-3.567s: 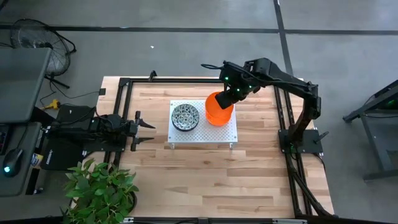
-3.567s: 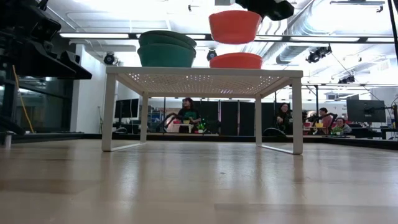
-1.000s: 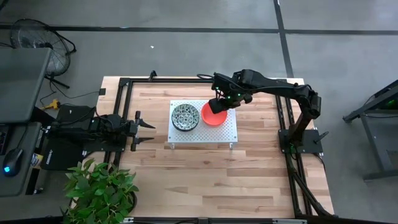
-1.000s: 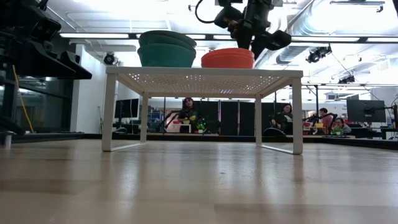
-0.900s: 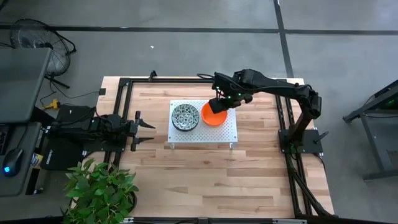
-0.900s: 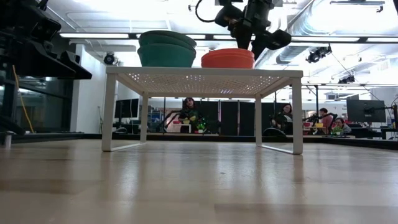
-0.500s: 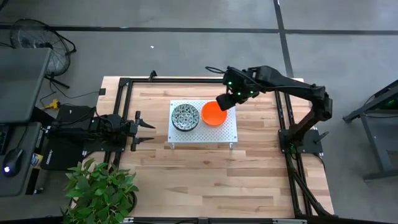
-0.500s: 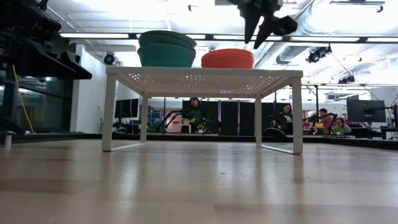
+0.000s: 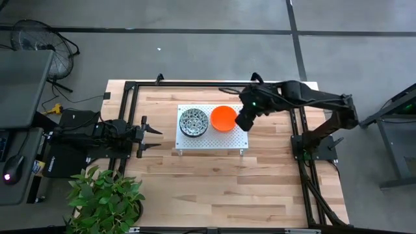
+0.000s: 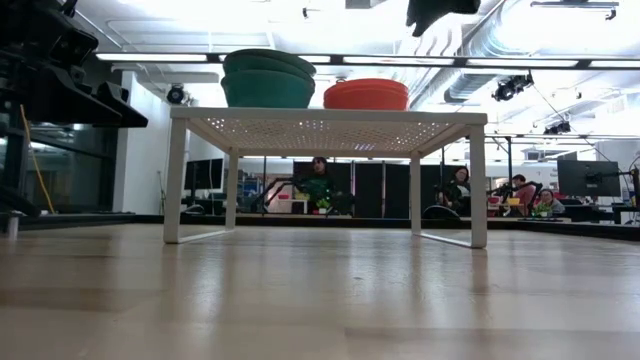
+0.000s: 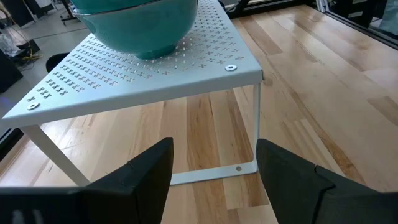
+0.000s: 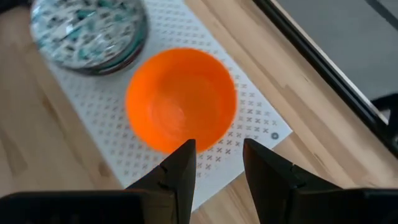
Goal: Pick & Place Mini bowls
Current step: Return to Home Position
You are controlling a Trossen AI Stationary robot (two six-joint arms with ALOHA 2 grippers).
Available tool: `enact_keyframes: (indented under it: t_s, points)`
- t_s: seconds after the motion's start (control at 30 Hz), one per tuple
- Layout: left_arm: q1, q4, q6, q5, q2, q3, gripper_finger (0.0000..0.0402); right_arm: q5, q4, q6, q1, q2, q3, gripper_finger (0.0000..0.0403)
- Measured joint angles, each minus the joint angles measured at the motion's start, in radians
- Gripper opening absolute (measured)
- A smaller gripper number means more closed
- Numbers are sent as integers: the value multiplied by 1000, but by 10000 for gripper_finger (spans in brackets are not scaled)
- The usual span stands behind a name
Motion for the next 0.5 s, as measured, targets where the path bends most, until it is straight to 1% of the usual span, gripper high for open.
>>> enact_keyframes:
  t_s: [0.17, 0.27, 0.37, 0.5]
  points:
    - [0, 0, 0, 0, 0, 0, 225, 8, 1, -56, 65, -5, -2, 122]
    - [0, 1, 0, 0, 0, 0, 225, -4, 49, -76, 89, -21, -61, 122]
    - [0, 1, 0, 0, 0, 0, 225, -58, 184, -75, 108, -80, -217, 122]
    - [0, 0, 0, 0, 0, 0, 225, -104, 460, -37, 141, -211, -489, 122]
